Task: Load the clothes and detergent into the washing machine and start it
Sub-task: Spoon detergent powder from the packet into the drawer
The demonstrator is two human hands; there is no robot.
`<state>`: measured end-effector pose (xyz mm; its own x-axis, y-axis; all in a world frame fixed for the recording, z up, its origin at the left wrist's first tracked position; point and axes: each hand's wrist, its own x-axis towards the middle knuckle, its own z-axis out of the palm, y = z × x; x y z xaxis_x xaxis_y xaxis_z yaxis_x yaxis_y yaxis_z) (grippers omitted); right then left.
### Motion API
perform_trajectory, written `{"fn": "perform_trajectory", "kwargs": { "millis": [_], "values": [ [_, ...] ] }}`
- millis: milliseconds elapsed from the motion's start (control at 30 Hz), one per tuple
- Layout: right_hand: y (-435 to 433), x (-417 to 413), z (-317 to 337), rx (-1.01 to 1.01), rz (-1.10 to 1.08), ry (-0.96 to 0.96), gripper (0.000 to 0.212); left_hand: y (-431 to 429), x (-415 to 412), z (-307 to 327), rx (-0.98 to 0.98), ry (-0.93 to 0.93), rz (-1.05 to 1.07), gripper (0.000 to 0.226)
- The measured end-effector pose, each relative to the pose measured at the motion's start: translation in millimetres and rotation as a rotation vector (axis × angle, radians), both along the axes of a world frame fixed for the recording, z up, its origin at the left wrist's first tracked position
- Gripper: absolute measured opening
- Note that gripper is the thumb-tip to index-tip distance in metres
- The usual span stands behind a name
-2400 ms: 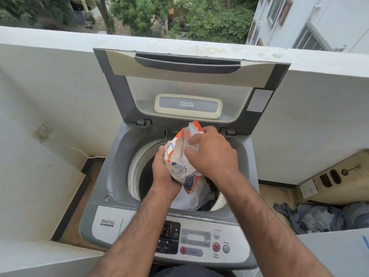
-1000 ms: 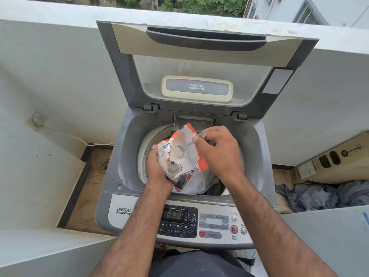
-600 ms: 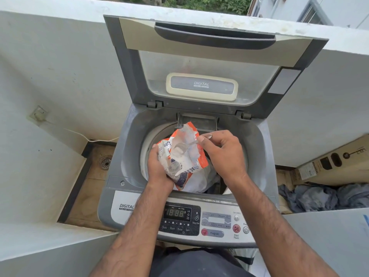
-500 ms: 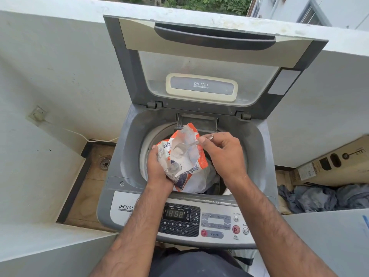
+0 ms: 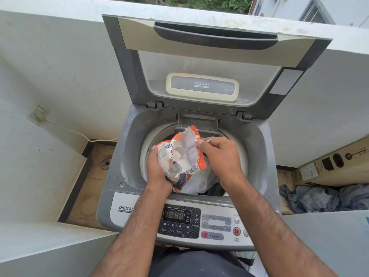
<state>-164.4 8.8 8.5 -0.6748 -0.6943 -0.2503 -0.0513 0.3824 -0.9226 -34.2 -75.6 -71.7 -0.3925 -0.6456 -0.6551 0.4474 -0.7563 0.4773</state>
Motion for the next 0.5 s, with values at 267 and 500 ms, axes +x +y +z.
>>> {"fn": "perform_trajectory", "kwargs": {
  "millis": [267,500],
  "values": [
    [2,-15,9,0.032,-0.208,-0.372,0.014,-4,6,0,-0.014,-0.047,0.013,0.049],
    [-1,-35,13,0.045,-0.252,-0.419,0.014,-9,9,-2,0.004,-0.074,0.057,0.054]
  ]
}}
